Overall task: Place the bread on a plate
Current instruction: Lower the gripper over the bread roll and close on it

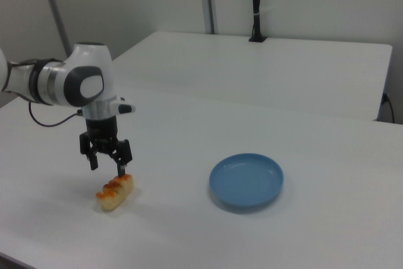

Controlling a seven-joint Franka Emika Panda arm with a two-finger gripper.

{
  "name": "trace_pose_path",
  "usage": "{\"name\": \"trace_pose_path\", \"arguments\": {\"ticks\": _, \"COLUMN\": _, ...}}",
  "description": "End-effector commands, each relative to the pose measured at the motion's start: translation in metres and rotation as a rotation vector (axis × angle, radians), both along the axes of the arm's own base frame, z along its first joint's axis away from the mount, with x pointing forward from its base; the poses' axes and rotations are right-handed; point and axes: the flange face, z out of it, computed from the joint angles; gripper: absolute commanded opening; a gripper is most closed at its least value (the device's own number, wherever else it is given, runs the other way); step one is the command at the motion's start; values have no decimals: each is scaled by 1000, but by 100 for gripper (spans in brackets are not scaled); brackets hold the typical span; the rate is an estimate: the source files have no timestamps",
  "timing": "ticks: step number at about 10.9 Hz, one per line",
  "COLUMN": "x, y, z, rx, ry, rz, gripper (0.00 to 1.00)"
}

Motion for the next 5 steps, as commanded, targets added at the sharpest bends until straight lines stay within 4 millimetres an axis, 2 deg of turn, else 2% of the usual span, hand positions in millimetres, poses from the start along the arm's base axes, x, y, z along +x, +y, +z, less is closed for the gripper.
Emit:
{"name": "trace_pose_path", "arguments": {"ticks": 1, "x": -16, "y": 3, "z": -31, "rx": -27, "ry": 12, "rz": 18, "gripper": 100}}
{"name": "trace_pose_path", "arguments": {"ticks": 3, "x": -16, "y": 2, "z": -47, "rx": -51, "ry": 39, "rz": 34, "gripper": 99}}
{"name": "trace_pose_path", "arguments": {"ticks": 4, "x": -16, "y": 1, "z": -52, "rx": -56, "ry": 49, "rz": 33, "gripper": 93}}
{"name": "trace_pose_path", "arguments": {"ticks": 5, "x": -15, "y": 1, "z": -57, "rx": -60, "ry": 49, "rz": 33, "gripper": 83}}
